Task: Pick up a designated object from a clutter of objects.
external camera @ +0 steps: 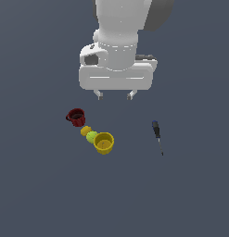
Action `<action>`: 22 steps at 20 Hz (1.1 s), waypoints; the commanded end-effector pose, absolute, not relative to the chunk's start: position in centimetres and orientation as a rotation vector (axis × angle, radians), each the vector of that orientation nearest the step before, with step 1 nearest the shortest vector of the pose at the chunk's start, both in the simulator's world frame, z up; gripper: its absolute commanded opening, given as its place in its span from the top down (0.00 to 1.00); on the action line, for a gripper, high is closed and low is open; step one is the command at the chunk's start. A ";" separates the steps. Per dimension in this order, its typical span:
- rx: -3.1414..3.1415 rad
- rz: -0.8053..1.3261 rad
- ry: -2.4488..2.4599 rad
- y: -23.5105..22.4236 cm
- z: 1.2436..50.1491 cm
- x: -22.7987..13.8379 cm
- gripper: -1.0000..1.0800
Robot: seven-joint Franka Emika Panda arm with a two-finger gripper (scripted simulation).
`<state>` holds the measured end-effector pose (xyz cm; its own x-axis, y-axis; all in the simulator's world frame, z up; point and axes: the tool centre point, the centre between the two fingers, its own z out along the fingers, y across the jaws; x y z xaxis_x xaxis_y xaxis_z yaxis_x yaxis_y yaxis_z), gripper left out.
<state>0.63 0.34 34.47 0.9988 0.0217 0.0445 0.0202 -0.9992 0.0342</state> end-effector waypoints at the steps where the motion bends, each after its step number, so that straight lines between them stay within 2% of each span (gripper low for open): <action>1: 3.107 0.070 0.033 0.3 34.5 0.6 0.38; 13: 3.122 0.058 -0.025 -1.5 33.7 0.4 0.38; 22: 3.176 0.018 -0.238 -6.2 28.7 -0.8 0.38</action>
<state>-0.43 -5.09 29.85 0.9930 -0.1167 0.0155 -0.1162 -0.9928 -0.0306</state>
